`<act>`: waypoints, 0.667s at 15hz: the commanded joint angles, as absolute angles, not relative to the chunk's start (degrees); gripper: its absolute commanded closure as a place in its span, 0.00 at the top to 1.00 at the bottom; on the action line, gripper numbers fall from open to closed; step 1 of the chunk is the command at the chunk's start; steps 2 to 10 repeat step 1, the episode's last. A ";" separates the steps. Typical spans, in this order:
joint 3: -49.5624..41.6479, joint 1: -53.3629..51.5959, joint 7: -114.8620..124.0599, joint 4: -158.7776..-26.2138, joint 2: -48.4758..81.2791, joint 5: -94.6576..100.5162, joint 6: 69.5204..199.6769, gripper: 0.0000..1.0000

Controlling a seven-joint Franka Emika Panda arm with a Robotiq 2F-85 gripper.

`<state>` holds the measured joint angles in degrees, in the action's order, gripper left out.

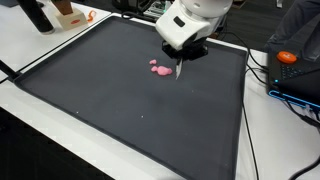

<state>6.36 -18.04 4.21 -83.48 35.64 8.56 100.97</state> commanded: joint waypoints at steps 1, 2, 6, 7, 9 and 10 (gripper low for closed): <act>6.76 -17.79 4.37 -83.19 35.78 8.77 100.73 0.04; 6.76 -17.79 4.37 -83.19 35.78 8.77 100.73 0.04; 6.76 -17.79 4.37 -83.19 35.78 8.77 100.73 0.04; 6.76 -17.79 4.37 -83.19 35.78 8.77 100.73 0.04; 6.76 -17.79 4.37 -83.19 35.78 8.77 100.73 0.04; 6.76 -17.79 4.37 -83.19 35.78 8.77 100.73 0.04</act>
